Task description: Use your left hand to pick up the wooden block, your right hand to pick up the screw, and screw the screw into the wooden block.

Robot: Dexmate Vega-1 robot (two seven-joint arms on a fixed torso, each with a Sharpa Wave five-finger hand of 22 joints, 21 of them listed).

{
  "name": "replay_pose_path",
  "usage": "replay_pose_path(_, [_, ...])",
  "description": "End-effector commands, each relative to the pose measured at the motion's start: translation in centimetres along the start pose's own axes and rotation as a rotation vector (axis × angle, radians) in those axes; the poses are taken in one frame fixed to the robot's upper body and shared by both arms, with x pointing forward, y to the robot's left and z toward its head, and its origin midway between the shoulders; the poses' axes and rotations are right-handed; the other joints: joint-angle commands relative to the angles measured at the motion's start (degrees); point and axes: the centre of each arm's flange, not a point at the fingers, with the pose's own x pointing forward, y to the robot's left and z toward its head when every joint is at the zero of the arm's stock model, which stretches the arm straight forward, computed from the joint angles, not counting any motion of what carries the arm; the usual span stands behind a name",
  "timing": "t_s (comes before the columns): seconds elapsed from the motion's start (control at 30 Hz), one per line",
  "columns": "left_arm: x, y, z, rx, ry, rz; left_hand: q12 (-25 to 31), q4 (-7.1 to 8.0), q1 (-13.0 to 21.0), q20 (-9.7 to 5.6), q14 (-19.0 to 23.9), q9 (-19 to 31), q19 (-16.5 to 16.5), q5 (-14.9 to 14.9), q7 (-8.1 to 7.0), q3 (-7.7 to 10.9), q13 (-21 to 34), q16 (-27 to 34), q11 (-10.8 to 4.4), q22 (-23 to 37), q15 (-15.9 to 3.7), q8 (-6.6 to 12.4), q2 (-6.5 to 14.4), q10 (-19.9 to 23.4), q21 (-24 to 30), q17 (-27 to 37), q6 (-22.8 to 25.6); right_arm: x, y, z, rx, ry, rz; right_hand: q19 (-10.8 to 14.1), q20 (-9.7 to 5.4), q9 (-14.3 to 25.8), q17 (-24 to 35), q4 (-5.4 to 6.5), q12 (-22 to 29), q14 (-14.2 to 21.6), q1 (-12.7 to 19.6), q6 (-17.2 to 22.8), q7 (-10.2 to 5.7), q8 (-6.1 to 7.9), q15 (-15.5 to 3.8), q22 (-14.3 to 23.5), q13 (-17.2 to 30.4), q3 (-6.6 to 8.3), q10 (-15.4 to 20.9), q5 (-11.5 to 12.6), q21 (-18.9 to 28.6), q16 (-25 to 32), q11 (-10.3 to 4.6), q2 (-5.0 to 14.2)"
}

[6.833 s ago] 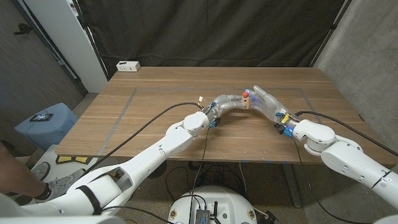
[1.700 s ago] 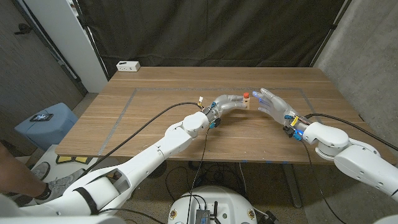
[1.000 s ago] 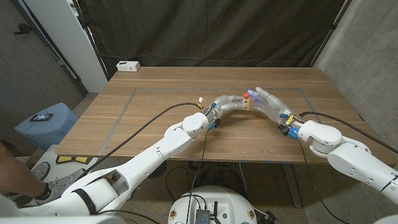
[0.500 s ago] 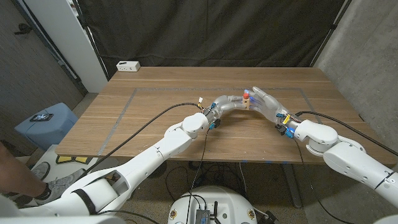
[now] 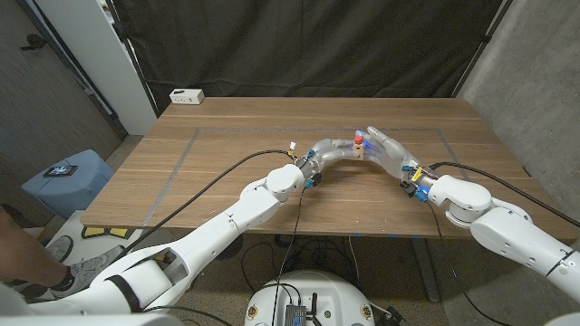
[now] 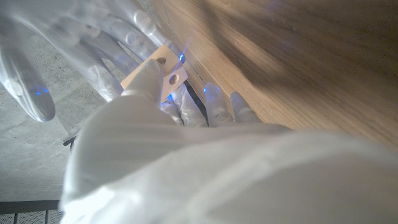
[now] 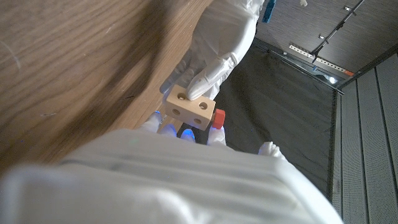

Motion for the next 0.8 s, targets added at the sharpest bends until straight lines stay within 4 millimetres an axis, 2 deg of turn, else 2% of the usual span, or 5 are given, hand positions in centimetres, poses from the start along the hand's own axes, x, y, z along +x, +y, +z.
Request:
replay_pose_path(0.03, [0.12, 0.04, -0.04, -0.003, -0.002, -0.002, 0.31, 0.28, -0.15, 0.57, -0.13, 0.21, 0.09, 0.35, -0.19, 0.13, 0.09, 0.1, -0.01, 0.08, -2.62, 0.31, 0.32, -0.02, 0.12, 0.14, -0.49, -0.45, 0.12, 0.1, 0.001, 0.008, -0.007, -0.32, 0.05, 0.21, 0.13, 0.37, 0.19, -10.66, -0.45, 0.52, -0.21, 0.25, 0.23, 0.32, 0.15, 0.05, -11.12, 0.31, 0.33, 0.13, 0.36, -0.05])
replay_pose_path(0.8, [0.21, 0.37, -0.05, -0.004, -0.003, -0.004, 0.39, 0.27, -0.38, 0.66, -0.09, 0.22, 0.13, 0.46, -0.05, 0.11, 0.08, 0.1, -0.03, 0.08, -2.59, 0.5, 0.31, -0.14, 0.14, 0.12, -0.33, -1.18, 0.33, -0.07, 0.001, 0.031, -0.004, -0.24, 0.03, 0.22, 0.09, 0.42, 0.34, -10.58, -0.42, 1.22, -0.41, 0.46, 0.2, 0.32, 0.15, 0.15, -10.76, 0.43, 0.37, 0.14, 0.46, 0.02])
